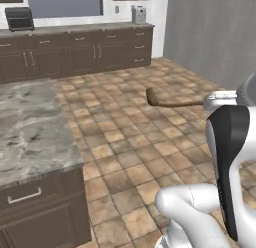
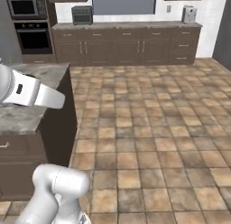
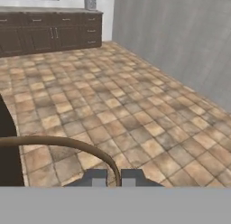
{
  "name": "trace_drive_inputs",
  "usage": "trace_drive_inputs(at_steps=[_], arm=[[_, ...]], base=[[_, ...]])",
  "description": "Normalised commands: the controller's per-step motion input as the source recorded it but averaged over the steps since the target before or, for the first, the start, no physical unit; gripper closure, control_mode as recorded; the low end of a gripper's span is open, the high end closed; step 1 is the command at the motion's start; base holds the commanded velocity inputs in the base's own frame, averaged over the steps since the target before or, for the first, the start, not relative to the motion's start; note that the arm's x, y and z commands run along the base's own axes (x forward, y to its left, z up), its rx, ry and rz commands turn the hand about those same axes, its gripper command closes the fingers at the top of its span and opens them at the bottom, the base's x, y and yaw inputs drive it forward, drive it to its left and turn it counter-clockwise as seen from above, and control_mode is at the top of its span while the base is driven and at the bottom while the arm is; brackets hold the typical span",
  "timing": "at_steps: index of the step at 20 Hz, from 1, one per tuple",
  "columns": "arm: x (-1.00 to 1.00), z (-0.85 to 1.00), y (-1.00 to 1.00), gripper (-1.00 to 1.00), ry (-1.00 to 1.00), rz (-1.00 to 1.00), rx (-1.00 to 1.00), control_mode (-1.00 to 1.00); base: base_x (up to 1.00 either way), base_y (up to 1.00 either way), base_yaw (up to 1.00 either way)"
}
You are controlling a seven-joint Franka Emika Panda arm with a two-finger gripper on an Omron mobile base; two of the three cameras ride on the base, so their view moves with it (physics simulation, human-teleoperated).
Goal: Open the cabinet and move the ladle to the pot. Then close the cabinet.
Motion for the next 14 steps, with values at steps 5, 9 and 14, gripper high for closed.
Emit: trace_drive_inputs(at_steps=[5, 9, 14], arm=[[0.0, 0.0, 0.0, 1.0, 0.0, 0.0, 0.0, 1.0], [0.0, 0.0, 0.0, 1.0, 0.0, 0.0, 0.0, 1.0], [0.0, 0.0, 0.0, 1.0, 0.0, 0.0, 0.0, 1.0]], base=[[1.0, -1.0, 0.22], [1.0, -1.0, 0.18], [1.0, -0.96, 0.16]])
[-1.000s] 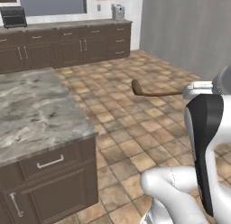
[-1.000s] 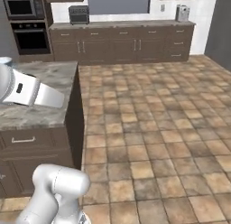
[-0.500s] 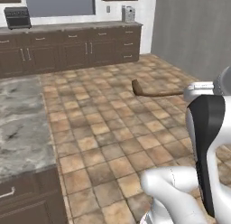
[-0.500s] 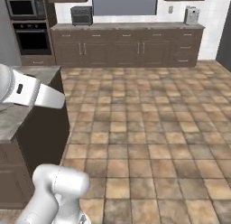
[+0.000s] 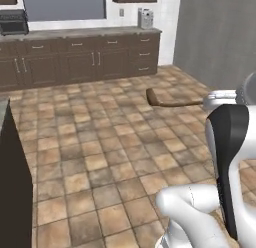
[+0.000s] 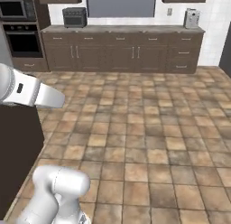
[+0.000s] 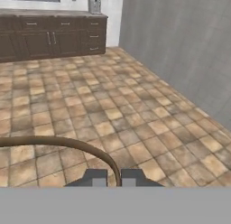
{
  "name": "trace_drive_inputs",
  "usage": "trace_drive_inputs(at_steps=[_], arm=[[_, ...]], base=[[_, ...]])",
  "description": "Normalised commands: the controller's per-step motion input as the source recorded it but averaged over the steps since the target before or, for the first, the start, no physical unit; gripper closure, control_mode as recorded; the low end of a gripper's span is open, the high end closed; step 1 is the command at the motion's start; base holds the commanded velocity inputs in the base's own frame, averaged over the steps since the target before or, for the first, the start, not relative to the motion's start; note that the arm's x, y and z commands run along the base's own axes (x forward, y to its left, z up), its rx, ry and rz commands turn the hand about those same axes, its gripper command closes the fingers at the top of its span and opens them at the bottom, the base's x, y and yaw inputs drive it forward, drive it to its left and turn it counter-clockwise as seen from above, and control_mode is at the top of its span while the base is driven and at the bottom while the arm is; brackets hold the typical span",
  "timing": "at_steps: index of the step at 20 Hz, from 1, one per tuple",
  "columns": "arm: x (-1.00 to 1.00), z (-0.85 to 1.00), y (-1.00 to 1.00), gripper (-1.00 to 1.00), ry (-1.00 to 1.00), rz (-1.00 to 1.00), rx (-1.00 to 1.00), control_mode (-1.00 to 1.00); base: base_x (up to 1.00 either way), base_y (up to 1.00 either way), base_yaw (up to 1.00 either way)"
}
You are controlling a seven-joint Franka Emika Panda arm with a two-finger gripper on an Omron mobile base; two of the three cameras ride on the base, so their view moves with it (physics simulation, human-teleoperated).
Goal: Open the cabinet and move the ladle to the pot. Then close the cabinet.
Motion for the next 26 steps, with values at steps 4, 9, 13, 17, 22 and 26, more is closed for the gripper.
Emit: trace_drive_inputs(at_steps=[4, 9, 13, 17, 22, 26], arm=[[0.0, 0.0, 0.0, 1.0, 0.0, 0.0, 0.0, 1.0], [0.0, 0.0, 0.0, 1.0, 0.0, 0.0, 0.0, 1.0], [0.0, 0.0, 0.0, 1.0, 0.0, 0.0, 0.0, 1.0], [0.0, 0.0, 0.0, 1.0, 0.0, 0.0, 0.0, 1.0], [0.0, 0.0, 0.0, 1.0, 0.0, 0.0, 0.0, 1.0], [0.0, 0.0, 0.0, 1.0, 0.0, 0.0, 0.0, 1.0]], base=[[1.0, -0.69, 0.19], [1.0, -0.28, 0.34], [1.0, -0.11, 0.46], [1.0, -0.26, 0.43], [1.0, -0.46, 0.35], [1.0, -0.5, 0.4]])
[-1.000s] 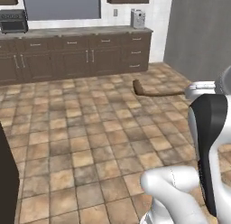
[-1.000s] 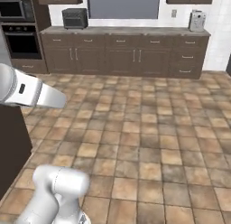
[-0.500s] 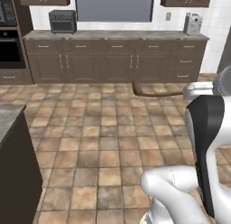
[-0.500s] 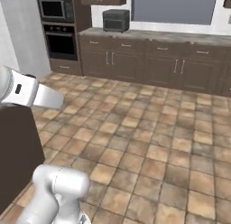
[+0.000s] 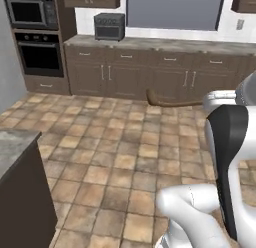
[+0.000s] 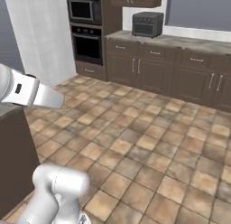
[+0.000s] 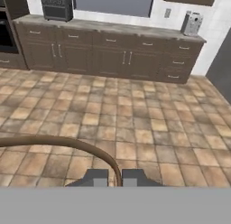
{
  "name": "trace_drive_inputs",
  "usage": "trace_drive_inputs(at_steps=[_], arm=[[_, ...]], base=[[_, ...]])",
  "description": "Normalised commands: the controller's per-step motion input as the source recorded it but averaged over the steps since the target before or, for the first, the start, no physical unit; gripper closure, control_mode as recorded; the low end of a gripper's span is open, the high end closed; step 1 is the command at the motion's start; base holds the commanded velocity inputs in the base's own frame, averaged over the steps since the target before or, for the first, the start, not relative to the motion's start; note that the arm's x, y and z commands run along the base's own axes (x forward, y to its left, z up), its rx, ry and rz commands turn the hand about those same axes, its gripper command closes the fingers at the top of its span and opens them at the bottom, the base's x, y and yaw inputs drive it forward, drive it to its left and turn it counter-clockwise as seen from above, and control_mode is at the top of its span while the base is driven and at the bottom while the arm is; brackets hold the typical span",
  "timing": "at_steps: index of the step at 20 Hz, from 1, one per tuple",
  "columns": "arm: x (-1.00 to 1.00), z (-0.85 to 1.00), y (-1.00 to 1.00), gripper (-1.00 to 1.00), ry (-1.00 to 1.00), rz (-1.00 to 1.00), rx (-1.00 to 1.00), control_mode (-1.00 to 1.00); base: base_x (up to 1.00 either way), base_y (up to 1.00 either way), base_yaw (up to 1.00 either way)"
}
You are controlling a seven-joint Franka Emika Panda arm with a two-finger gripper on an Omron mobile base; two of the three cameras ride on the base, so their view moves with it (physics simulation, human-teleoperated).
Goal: Open the cabinet and move the ladle to the pot. Then close the cabinet.
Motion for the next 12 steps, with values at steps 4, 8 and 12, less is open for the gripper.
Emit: trace_drive_inputs(at_steps=[4, 8, 12], arm=[[0.0, 0.0, 0.0, 1.0, 0.0, 0.0, 0.0, 1.0], [0.0, 0.0, 0.0, 1.0, 0.0, 0.0, 0.0, 1.0], [0.0, 0.0, 0.0, 1.0, 0.0, 0.0, 0.0, 1.0]], base=[[1.0, -0.47, 0.51], [1.0, -0.55, 0.5], [1.0, -0.69, 0.45]])
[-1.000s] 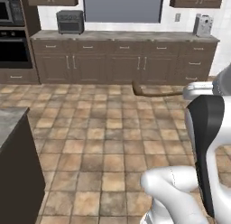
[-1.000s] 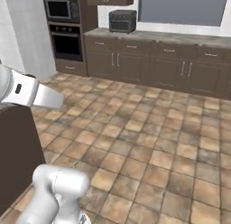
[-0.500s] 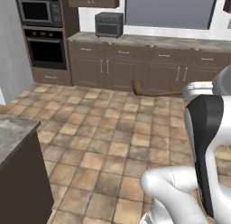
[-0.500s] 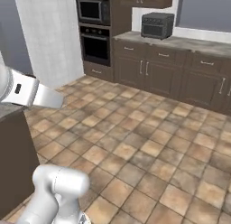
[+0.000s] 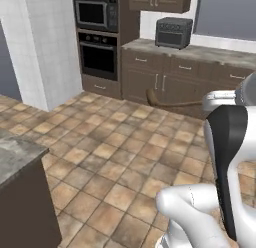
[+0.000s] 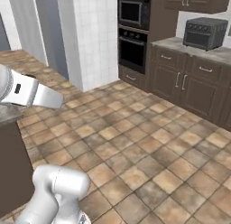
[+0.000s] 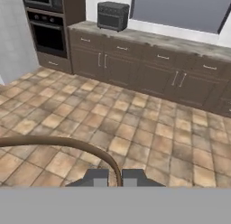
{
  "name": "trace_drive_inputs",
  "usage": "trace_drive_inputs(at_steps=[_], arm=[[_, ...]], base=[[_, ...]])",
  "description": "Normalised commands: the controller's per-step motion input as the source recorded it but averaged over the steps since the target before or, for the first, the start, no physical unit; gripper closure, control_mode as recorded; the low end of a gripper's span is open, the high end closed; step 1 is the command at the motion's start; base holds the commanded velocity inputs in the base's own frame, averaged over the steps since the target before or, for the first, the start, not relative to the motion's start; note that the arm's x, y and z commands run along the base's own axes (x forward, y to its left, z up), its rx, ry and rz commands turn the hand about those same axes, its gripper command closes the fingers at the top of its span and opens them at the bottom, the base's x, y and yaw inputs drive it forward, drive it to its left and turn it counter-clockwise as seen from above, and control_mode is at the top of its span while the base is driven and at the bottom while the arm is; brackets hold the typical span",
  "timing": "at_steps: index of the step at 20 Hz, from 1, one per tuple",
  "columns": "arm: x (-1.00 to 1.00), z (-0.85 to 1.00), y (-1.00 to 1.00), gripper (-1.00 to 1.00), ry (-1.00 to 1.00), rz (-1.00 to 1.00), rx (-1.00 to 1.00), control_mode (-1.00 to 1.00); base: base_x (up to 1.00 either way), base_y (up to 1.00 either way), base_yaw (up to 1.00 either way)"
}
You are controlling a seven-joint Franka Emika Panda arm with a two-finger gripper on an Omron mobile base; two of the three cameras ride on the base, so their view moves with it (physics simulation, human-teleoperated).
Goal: Open the cabinet and move the ladle to the pot. Then close the cabinet.
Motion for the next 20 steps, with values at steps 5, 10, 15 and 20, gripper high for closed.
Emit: trace_drive_inputs(at_steps=[5, 10, 15, 20], arm=[[0.0, 0.0, 0.0, 1.0, 0.0, 0.0, 0.0, 1.0], [0.0, 0.0, 0.0, 1.0, 0.0, 0.0, 0.0, 1.0], [0.0, 0.0, 0.0, 1.0, 0.0, 0.0, 0.0, 1.0], [0.0, 0.0, 0.0, 1.0, 0.0, 0.0, 0.0, 1.0]], base=[[1.0, -0.77, 0.41], [1.0, -0.75, 0.42], [1.0, -0.72, 0.43], [1.0, -0.71, 0.43]])
